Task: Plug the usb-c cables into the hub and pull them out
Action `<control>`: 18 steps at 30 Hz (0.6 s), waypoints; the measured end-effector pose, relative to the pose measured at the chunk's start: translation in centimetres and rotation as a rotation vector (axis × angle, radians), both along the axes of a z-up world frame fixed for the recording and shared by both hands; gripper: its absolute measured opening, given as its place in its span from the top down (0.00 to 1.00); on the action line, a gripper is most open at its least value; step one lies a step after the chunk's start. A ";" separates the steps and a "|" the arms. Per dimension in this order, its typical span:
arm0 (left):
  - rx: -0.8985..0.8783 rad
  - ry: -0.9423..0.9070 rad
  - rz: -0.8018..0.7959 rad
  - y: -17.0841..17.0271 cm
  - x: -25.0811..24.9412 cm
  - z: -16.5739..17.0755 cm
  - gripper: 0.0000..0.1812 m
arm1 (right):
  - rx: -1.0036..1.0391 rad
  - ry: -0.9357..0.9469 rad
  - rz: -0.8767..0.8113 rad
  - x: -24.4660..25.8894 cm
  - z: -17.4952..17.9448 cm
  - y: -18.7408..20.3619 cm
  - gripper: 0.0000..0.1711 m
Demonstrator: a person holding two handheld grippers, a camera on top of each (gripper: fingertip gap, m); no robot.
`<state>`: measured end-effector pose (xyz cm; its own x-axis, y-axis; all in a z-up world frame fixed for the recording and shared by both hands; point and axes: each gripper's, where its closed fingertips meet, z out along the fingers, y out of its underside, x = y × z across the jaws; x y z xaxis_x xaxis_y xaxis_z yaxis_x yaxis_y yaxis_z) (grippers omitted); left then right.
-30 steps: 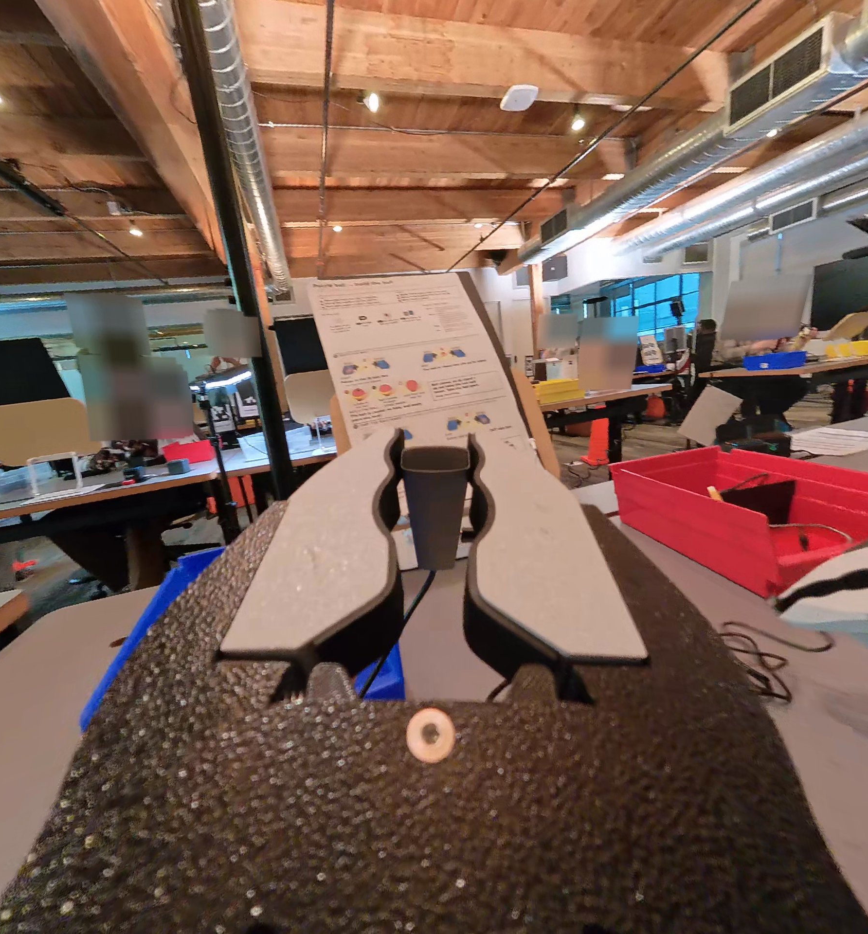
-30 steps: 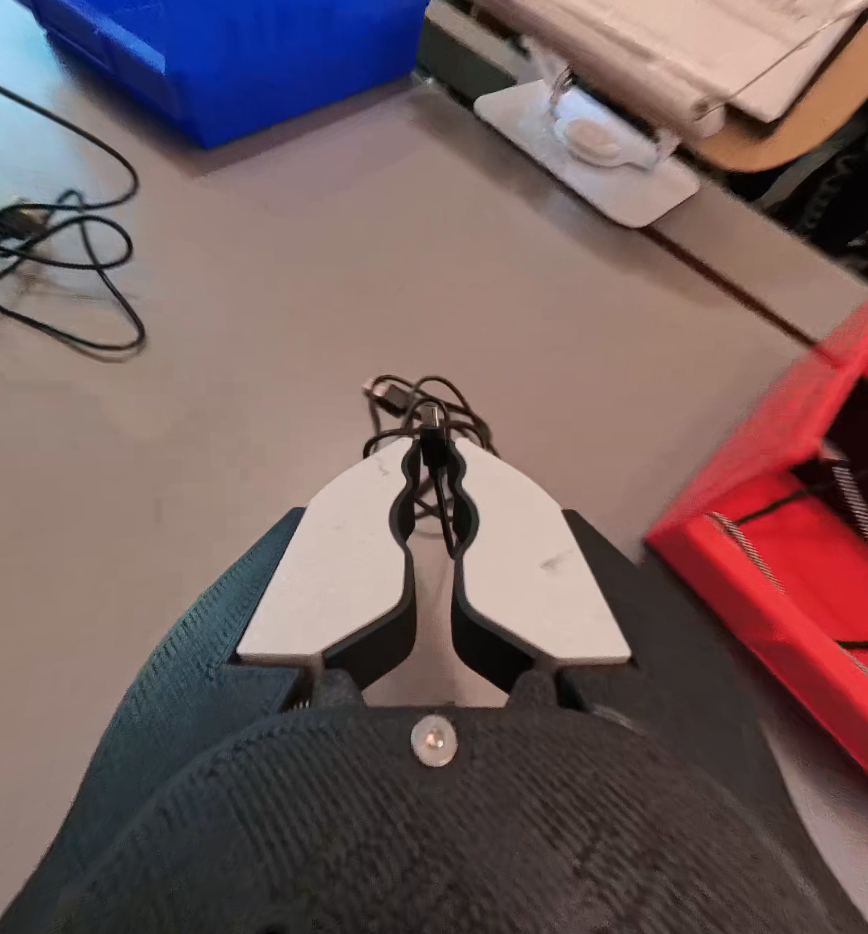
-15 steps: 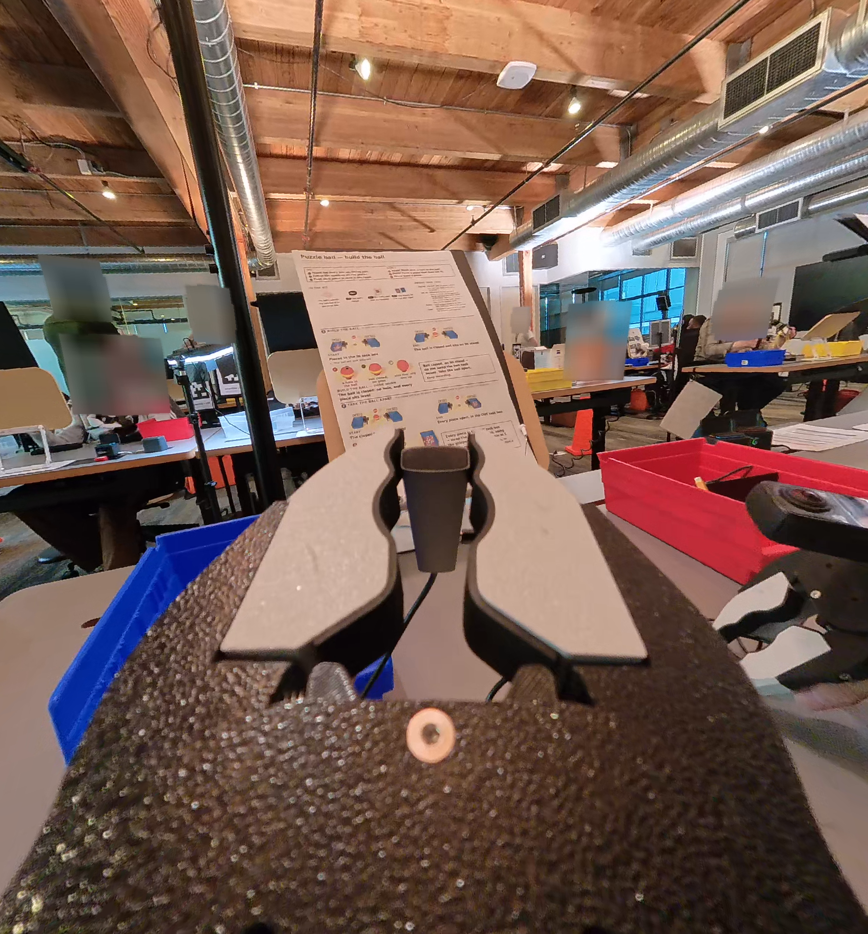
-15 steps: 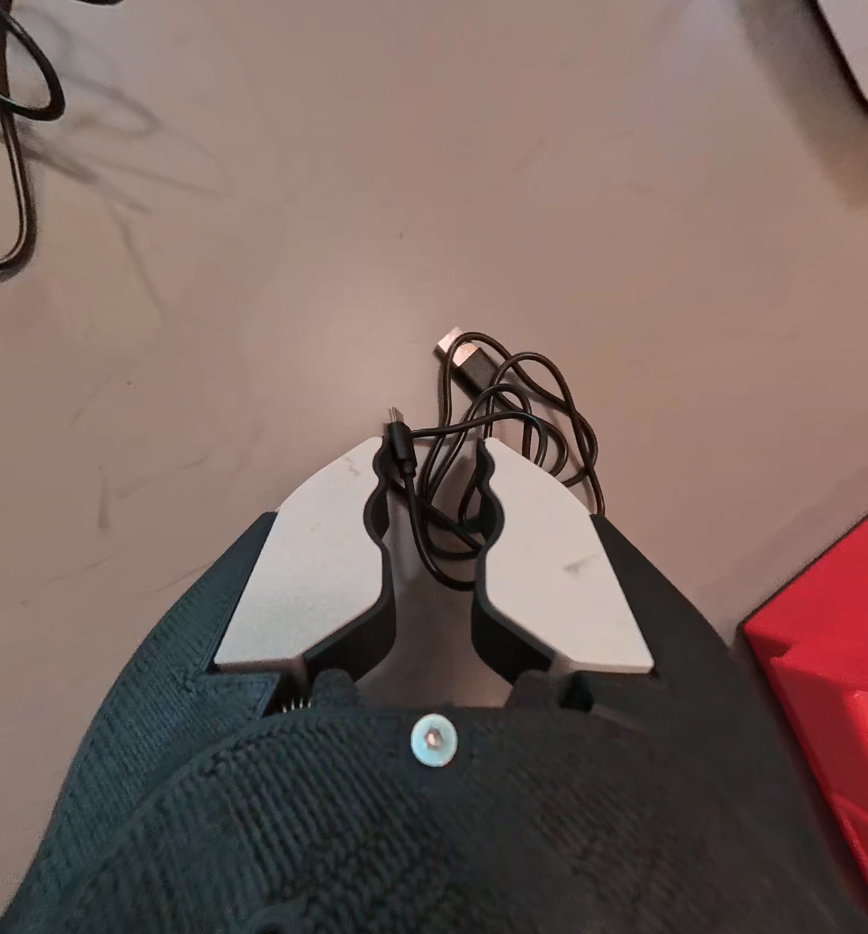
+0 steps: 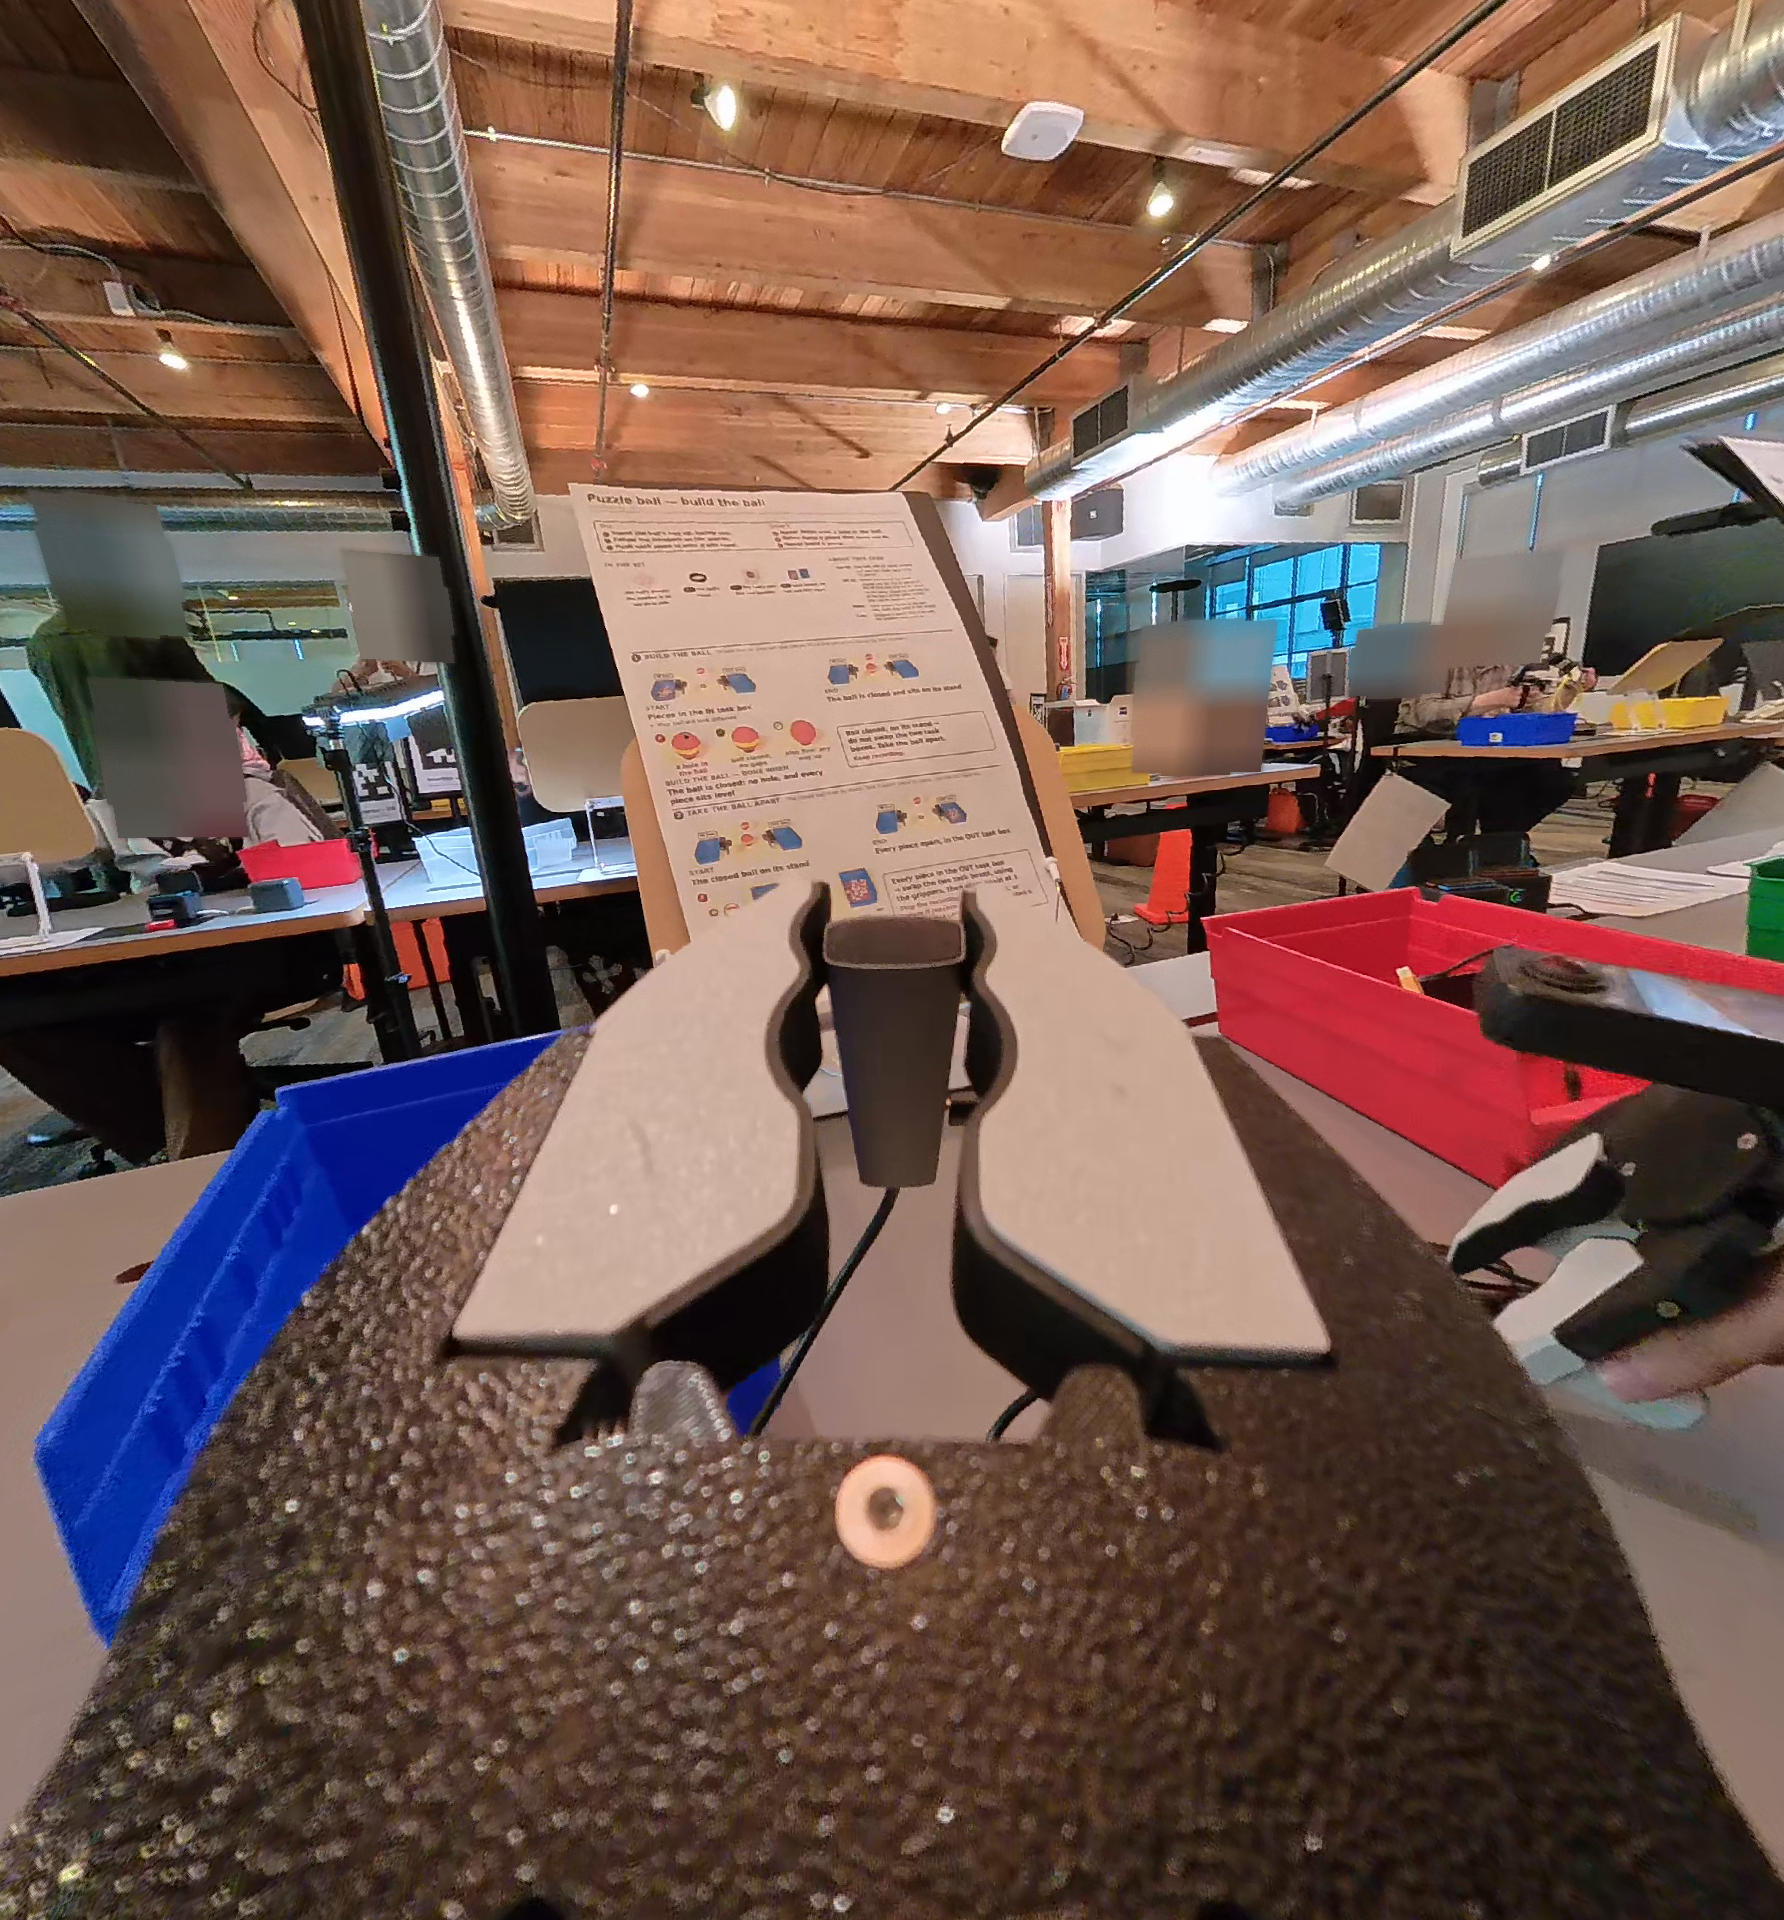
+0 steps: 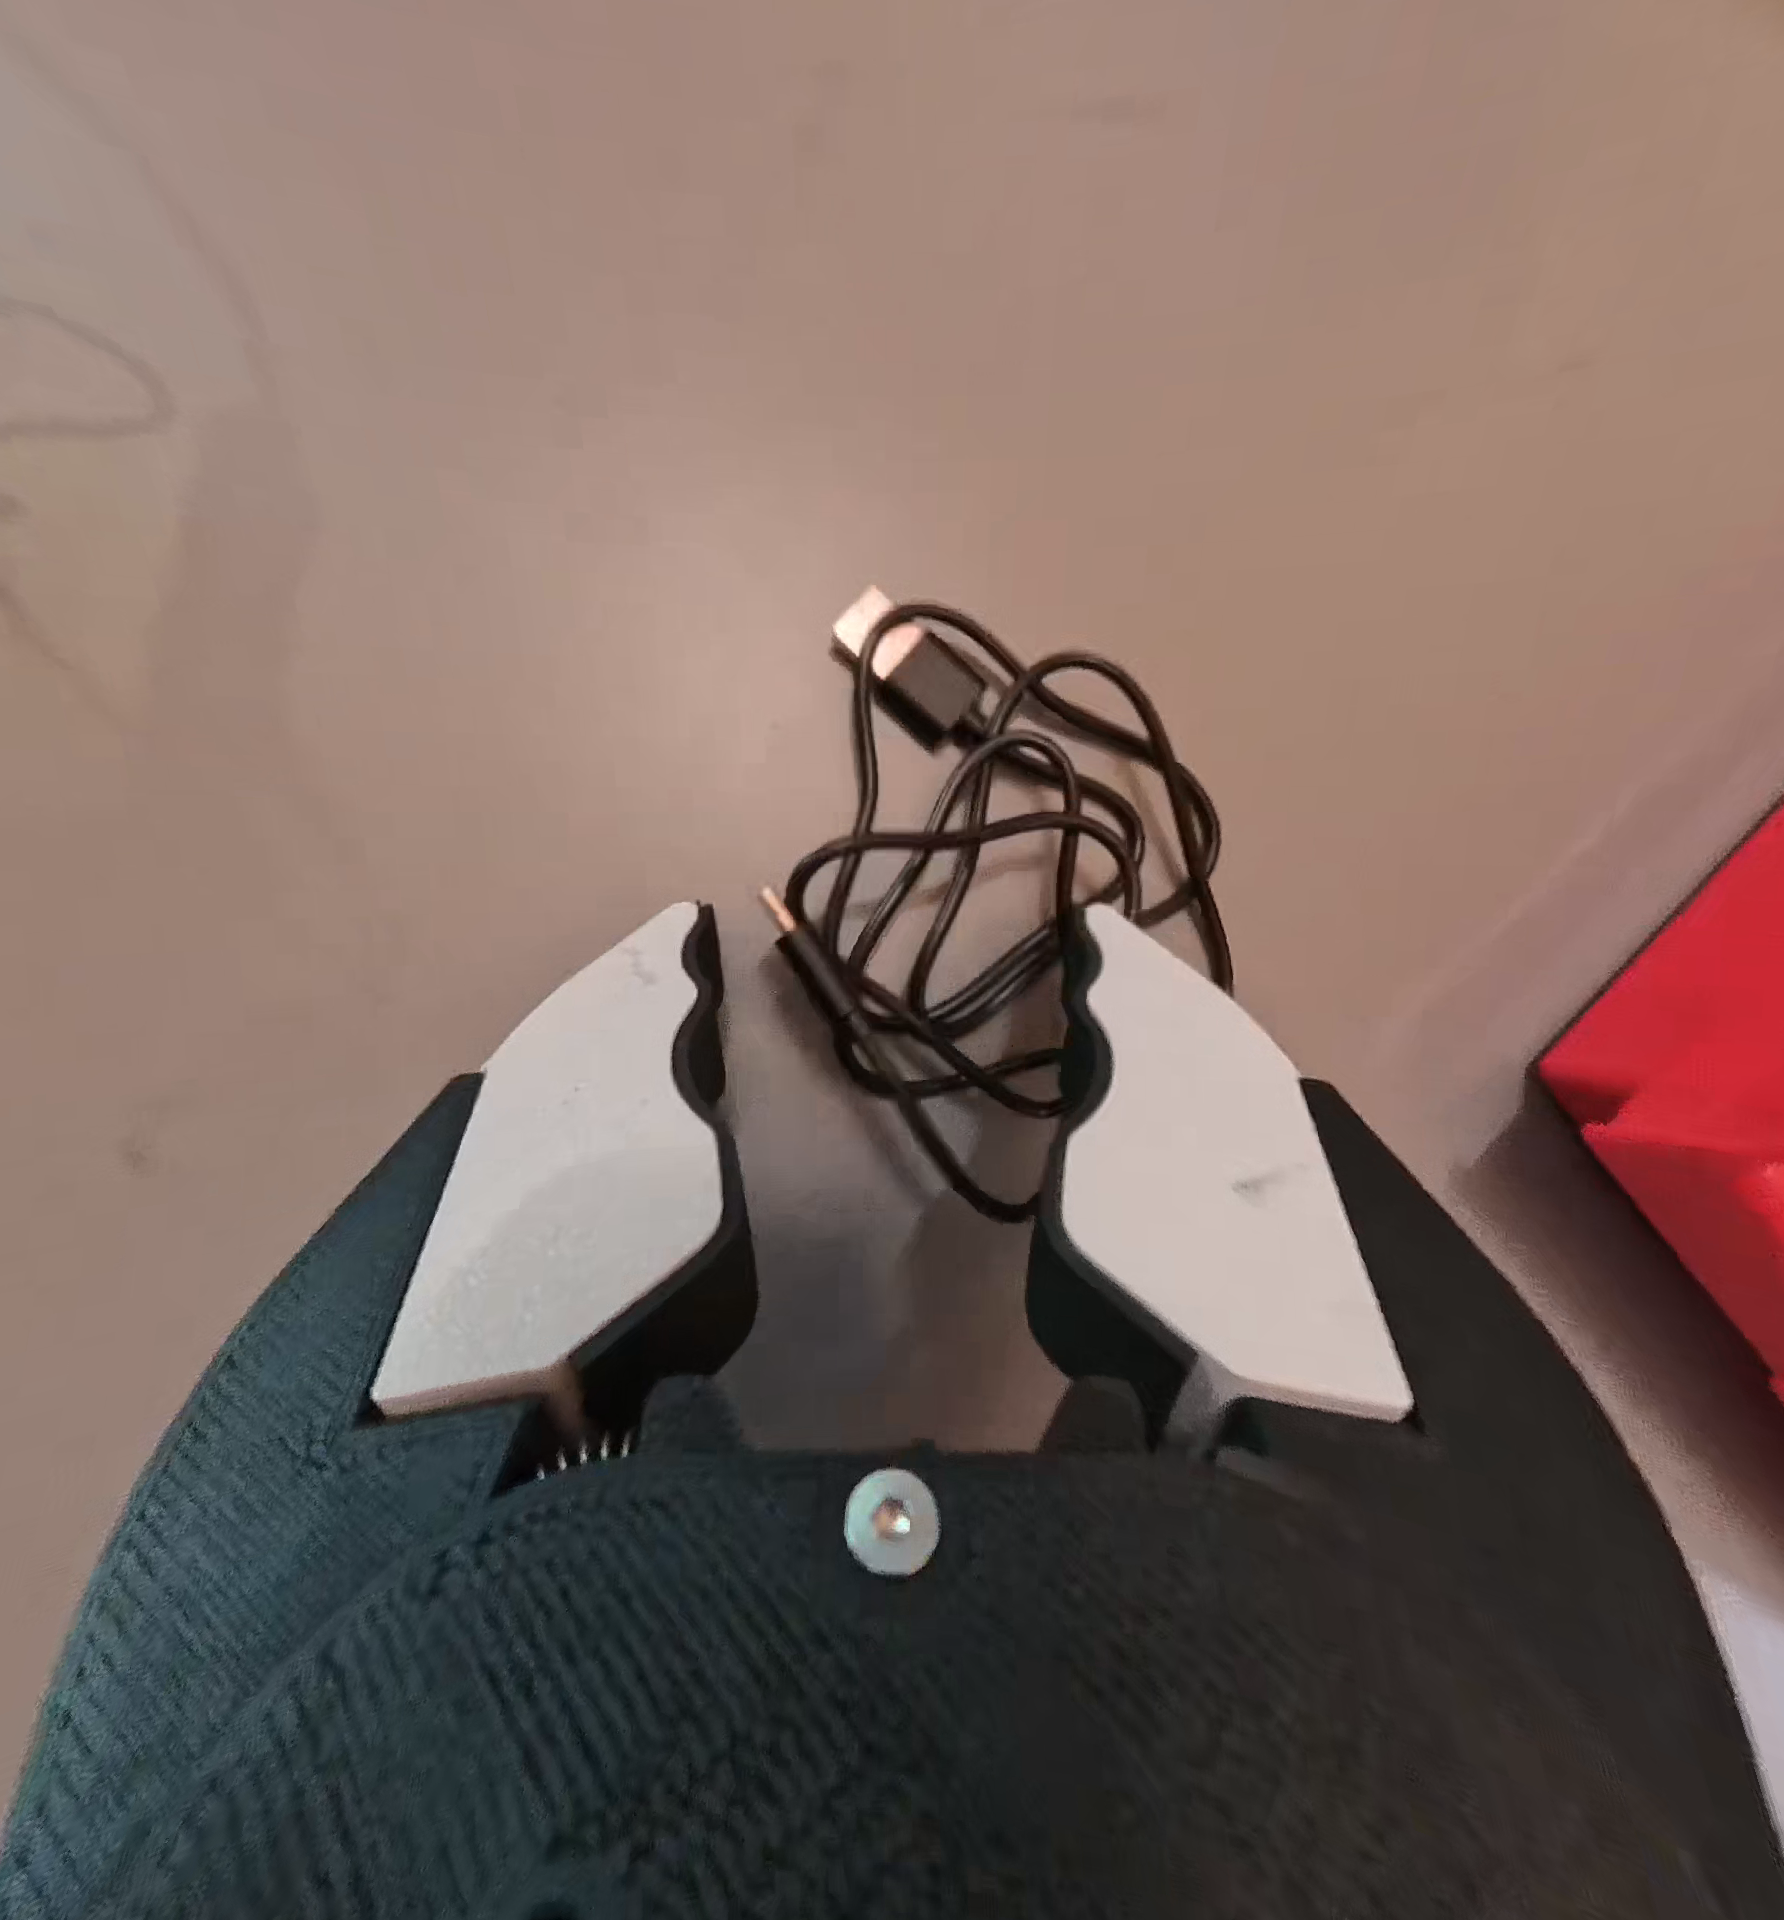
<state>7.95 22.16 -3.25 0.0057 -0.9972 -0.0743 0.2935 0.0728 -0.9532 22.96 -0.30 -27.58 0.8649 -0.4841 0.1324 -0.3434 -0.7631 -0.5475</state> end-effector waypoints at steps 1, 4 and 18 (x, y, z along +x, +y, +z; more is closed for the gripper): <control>-0.001 0.001 -0.002 -0.1 0.0 0.0 0.87 | 0.014 0.017 0.001 0.0 -0.1 0.1 0.65; 0.000 0.003 -0.006 -0.2 0.1 0.0 0.87 | 0.010 0.025 0.038 0.1 -0.1 0.2 0.70; -0.002 -0.003 -0.034 -1.0 -0.1 0.4 0.87 | 0.035 -0.061 0.222 -0.6 0.1 0.8 0.96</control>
<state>7.81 21.15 -2.85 -0.0280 -0.9970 -0.0728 0.2983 0.0612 -0.9525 22.33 0.53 -27.46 0.9414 -0.2885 0.1745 -0.1349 -0.7965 -0.5894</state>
